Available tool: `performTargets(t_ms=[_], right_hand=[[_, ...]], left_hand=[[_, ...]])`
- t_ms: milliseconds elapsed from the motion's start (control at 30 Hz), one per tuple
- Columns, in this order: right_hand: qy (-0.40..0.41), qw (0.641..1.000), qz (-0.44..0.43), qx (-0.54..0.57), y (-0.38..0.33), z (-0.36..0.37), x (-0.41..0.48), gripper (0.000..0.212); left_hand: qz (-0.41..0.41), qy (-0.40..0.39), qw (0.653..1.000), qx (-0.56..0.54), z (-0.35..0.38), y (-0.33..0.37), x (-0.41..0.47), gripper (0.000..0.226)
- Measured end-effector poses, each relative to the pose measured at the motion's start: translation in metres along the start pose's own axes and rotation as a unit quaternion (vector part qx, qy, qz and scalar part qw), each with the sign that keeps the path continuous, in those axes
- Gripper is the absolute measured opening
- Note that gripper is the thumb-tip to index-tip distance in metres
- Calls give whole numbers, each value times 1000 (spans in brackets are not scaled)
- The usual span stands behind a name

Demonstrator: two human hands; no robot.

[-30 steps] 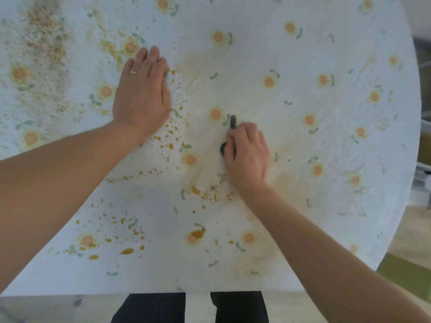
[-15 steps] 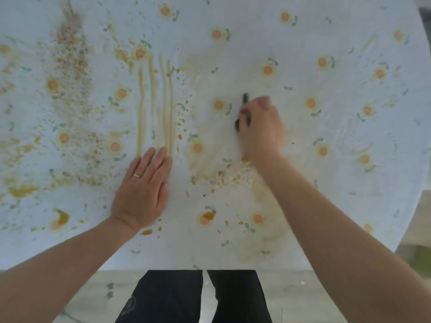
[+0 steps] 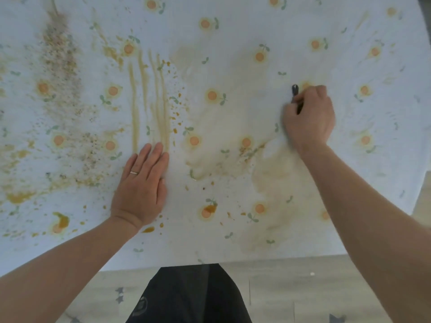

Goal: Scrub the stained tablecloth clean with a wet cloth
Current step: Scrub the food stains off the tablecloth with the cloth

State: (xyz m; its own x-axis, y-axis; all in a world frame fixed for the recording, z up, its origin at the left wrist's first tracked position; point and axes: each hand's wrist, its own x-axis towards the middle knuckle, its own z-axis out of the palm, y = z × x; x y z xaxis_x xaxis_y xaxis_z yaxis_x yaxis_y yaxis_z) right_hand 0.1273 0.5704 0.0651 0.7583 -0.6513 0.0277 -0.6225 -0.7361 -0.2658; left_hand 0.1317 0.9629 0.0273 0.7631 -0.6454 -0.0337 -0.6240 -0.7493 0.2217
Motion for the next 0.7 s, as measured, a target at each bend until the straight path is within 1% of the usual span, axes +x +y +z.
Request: performTargets(t_ms=[33, 67, 133, 167, 233, 267, 300, 333, 367, 433, 467, 533, 567, 600, 633, 700], right_hand=[[7, 1000, -7, 10, -8, 3, -24, 15], [-3, 999, -29, 21, -20, 10, -51, 18], [-48, 991, -120, 44, -45, 20, -108, 22], [-69, 979, -182, 63, -55, 23, -135, 22], [-91, 941, -313, 94, -62, 25, -173, 20], [-95, 924, -359, 94, -57, 25, -177, 19], [-87, 916, -383, 83, -49, 24, -169, 19], [-74, 921, -376, 67, -41, 21, -155, 18], [-56, 939, -335, 48, -31, 18, -134, 16], [-20, 981, -193, 13, -13, 14, -87, 21], [3, 993, -121, 2, -6, 13, -67, 27], [50, 999, 0, -8, -4, 14, -43, 32], [66, 997, 35, -10, -11, 17, -42, 32], [72, 996, 53, -11, -22, 22, -48, 32], [68, 997, 42, -15, -36, 27, -61, 32], [24, 999, -36, 12, -71, 40, -105, 31]], left_hand=[[3, 3, 1000, -1, -1, 1, 1, 58], [1, 3, 1000, -3, 0, 1, 1, 57], [-1, 7, 1000, -6, 0, 1, 2, 57], [-2, 12, 1000, -6, 0, 3, 2, 56], [2, 20, 1000, -3, 0, 2, 3, 56], [5, 20, 1000, -5, 1, 1, 3, 56], [4, 21, 1000, -7, 1, 1, 4, 56], [1, 22, 1000, -9, 1, 0, 4, 56], [1, 24, 1000, -10, 2, 1, 4, 57], [3, 30, 999, -12, 3, 1, 3, 57], [4, 33, 999, -13, 4, 0, 2, 56], [5, 33, 999, -16, 4, 0, 2, 56], [6, 32, 999, -18, 4, -1, 1, 56], [5, 32, 999, -18, 4, -1, 1, 55], [5, 32, 999, -17, 4, -1, 1, 55], [4, 32, 999, -18, 4, -1, 1, 55]])
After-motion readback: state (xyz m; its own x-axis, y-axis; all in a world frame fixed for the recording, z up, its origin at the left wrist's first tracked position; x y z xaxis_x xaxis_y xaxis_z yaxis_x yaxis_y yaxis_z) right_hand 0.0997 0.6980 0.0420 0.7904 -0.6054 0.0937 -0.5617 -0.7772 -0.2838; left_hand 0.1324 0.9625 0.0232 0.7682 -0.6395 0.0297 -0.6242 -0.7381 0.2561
